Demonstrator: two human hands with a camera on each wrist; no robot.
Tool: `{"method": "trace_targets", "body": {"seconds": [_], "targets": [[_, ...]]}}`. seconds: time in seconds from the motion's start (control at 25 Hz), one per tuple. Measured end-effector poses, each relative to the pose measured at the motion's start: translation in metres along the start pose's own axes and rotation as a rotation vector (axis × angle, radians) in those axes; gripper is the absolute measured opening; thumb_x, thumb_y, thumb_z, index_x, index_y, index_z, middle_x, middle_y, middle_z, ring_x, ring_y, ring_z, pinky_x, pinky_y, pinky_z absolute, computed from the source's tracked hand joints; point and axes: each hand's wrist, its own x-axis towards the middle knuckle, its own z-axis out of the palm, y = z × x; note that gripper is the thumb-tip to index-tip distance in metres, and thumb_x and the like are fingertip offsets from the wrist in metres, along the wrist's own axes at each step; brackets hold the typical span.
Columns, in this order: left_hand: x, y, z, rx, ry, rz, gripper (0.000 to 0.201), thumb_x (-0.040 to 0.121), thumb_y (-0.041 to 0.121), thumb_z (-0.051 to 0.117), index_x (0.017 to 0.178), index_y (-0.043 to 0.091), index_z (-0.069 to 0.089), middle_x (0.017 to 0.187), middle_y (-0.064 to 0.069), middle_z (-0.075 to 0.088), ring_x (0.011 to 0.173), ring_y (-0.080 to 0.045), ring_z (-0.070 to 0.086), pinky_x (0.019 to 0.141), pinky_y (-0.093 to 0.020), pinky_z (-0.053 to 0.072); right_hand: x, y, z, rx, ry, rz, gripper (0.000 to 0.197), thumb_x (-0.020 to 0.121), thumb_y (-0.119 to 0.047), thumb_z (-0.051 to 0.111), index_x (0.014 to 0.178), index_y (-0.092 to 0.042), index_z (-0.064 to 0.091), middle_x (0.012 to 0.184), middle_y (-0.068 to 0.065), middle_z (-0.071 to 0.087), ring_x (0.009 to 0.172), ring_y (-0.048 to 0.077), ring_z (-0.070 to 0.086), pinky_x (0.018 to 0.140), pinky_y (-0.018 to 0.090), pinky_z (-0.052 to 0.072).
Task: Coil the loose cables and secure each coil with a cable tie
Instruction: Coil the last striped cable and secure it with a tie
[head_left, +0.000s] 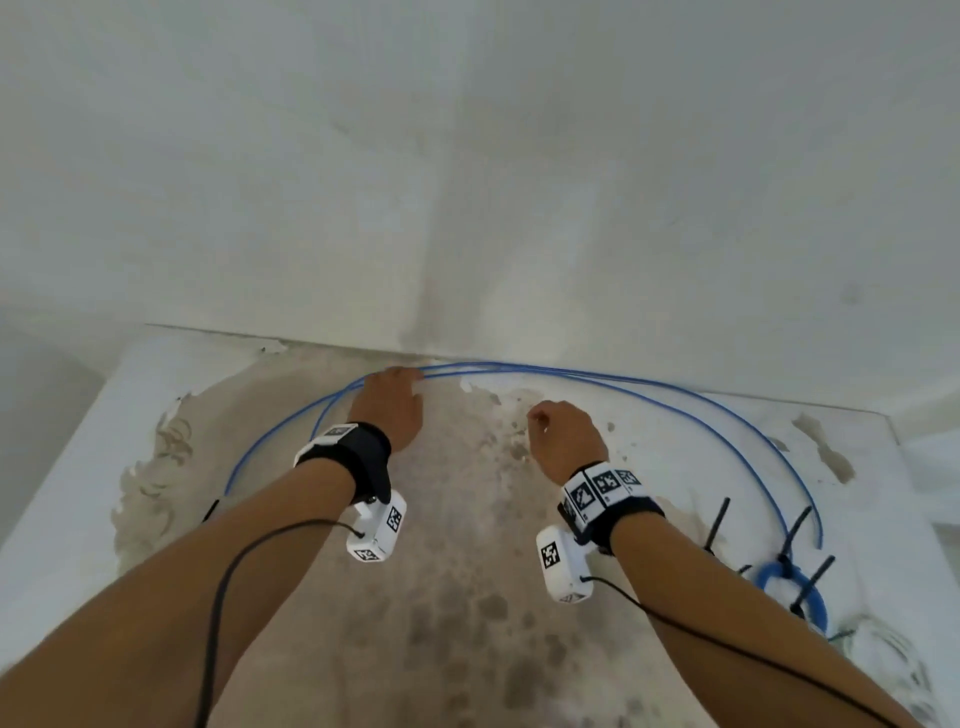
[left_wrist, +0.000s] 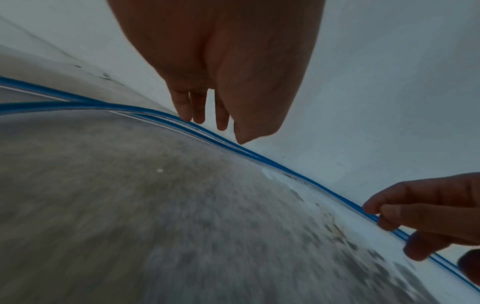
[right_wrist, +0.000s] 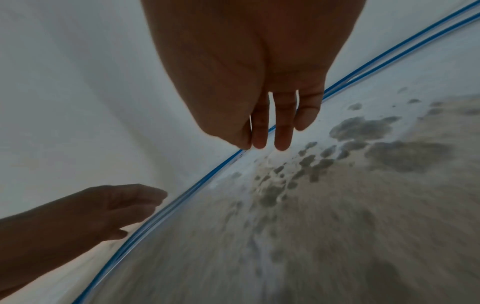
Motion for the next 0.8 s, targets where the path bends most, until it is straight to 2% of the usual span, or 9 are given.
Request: {"method": "trace_targets", "body": {"seconds": [0.08,0.16,0.32,0.44,0.52,0.6,0.72,0.8], "targets": [[0.031,-0.006,-0.002,0.077,0.039,0.016,0.04,0.098,0.02,0.049,0.138,0.018,0.055,0.14,-0.009,0.056,0.125,-0.036,0.048,0.103,-0.041,0.039,0.026,0.005,-0.007,-0.016,0.062,0.111,0.028,0.104,-0.027,0.046,0.126,-0.023,0.064,0.134,0.004,0.056,0.115,0.027,0.06,0.094,0.038,0.049],[0.051,-0.012,-0.002,0.17,0.018,0.029,0.038,0.098,0.024,0.051,0.135,0.022,0.057,0.136,-0.008,0.06,0.12,-0.037,0.053,0.099,-0.041,0.041,0.044,0.018,-0.011,-0.033,0.079,0.171,0.034,0.104,-0.026,0.046,0.137,-0.022,0.057,0.145,0.002,0.046,0.12,0.028,0.058,0.097,0.04,0.047],[0.054,-0.02,0.005,0.182,0.11,0.124,0.028,0.09,0.029,0.064,0.116,0.023,0.072,0.116,-0.01,0.061,0.101,-0.04,0.056,0.084,-0.046,0.048,0.067,0.045,-0.012,-0.103,0.073,0.192,0.043,0.103,-0.024,0.048,0.145,-0.017,0.049,0.149,0.005,0.04,0.119,0.033,0.058,0.096,0.044,0.05],[0.042,-0.019,0.013,0.175,0.137,0.164,0.026,0.088,0.034,0.069,0.112,0.024,0.072,0.11,-0.008,0.06,0.098,-0.036,0.056,0.081,-0.044,0.043,0.072,0.055,-0.006,-0.096,0.089,0.175,0.039,0.102,-0.021,0.05,0.14,-0.018,0.052,0.145,0.008,0.043,0.114,0.034,0.059,0.091,0.044,0.052],[0.039,-0.014,0.017,0.164,0.132,0.156,0.02,0.091,0.032,0.067,0.108,0.023,0.071,0.109,-0.007,0.06,0.098,-0.035,0.056,0.08,-0.042,0.041,0.075,0.06,-0.003,-0.054,0.135,0.18,0.03,0.1,-0.017,0.052,0.13,-0.016,0.058,0.137,0.011,0.046,0.104,0.035,0.061,0.084,0.042,0.052],[0.037,-0.01,0.018,0.167,0.141,0.153,0.015,0.092,0.026,0.064,0.105,0.02,0.07,0.107,-0.006,0.062,0.099,-0.036,0.056,0.078,-0.041,0.039,0.078,0.061,-0.004,-0.004,0.161,0.205,0.024,0.101,-0.014,0.052,0.123,-0.013,0.062,0.133,0.013,0.047,0.099,0.036,0.061,0.082,0.04,0.052],[0.032,-0.001,0.017,0.131,0.197,0.152,0.029,0.089,0.022,0.066,0.118,0.021,0.065,0.119,-0.006,0.06,0.106,-0.037,0.054,0.084,-0.044,0.04,0.077,0.058,-0.008,0.093,0.236,0.164,0.02,0.102,-0.013,0.05,0.115,-0.009,0.066,0.123,0.015,0.051,0.092,0.036,0.06,0.083,0.039,0.051],[0.028,0.012,0.019,0.109,0.223,0.242,0.042,0.087,0.022,0.07,0.128,0.02,0.061,0.127,-0.006,0.056,0.111,-0.037,0.051,0.088,-0.046,0.041,0.073,0.051,-0.009,0.17,0.293,0.089,0.019,0.102,-0.015,0.052,0.112,-0.01,0.068,0.118,0.014,0.053,0.089,0.034,0.061,0.084,0.042,0.053]]}}
